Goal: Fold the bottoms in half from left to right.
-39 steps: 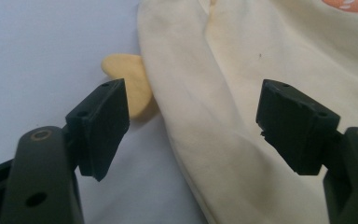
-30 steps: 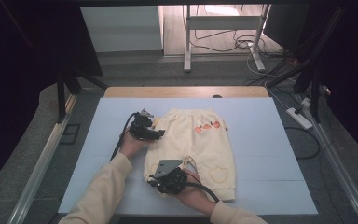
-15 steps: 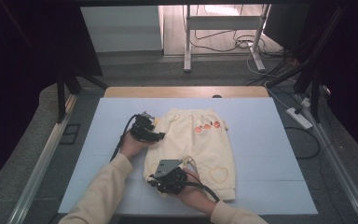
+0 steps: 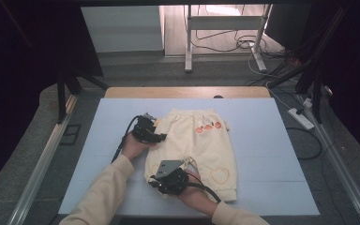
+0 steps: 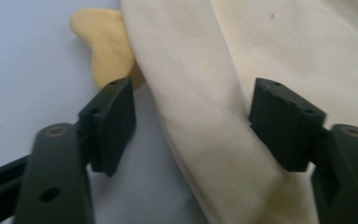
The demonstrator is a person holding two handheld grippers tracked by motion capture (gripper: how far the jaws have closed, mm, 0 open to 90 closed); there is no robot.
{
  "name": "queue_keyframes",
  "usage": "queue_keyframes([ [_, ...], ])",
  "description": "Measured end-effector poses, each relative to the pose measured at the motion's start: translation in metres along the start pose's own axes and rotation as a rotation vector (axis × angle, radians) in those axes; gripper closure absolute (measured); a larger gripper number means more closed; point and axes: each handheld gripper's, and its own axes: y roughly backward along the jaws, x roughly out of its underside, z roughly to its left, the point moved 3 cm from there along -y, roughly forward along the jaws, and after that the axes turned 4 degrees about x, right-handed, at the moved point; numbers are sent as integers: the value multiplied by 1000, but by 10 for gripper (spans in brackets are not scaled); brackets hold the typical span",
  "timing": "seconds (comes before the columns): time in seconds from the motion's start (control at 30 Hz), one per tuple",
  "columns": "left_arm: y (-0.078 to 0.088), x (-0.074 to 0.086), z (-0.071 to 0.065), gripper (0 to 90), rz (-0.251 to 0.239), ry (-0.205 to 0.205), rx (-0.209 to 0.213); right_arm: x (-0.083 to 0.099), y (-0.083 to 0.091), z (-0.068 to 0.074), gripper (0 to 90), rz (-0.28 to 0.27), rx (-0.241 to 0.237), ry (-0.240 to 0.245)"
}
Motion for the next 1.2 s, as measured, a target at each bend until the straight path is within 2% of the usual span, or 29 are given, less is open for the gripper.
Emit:
queue_keyframes([
  [0.03,0,0,-1,403,-4,5,10,0,0,0,773,1,-1,0],
  [0.07,0,0,-1,403,-6,8,17,0,0,0,773,1,-1,1],
  [0.17,-1,-1,-4,507,1,-9,29,0,0,0,773,2,1,4],
  [0.2,-1,-1,-5,586,1,-13,32,1,-1,0,773,4,0,6],
  [0.23,-1,-1,-6,586,4,-23,42,1,-1,0,773,4,0,6],
  [0.3,-2,-1,-9,678,9,-41,56,1,-1,1,773,5,1,10],
  [0.4,-2,-2,-11,763,10,-57,62,1,-1,1,773,7,1,12],
  [0.5,-1,-2,-12,785,6,-69,57,2,0,0,773,7,0,10],
  [1.2,15,-5,-7,811,-62,-6,124,-6,8,2,774,-20,8,2],
])
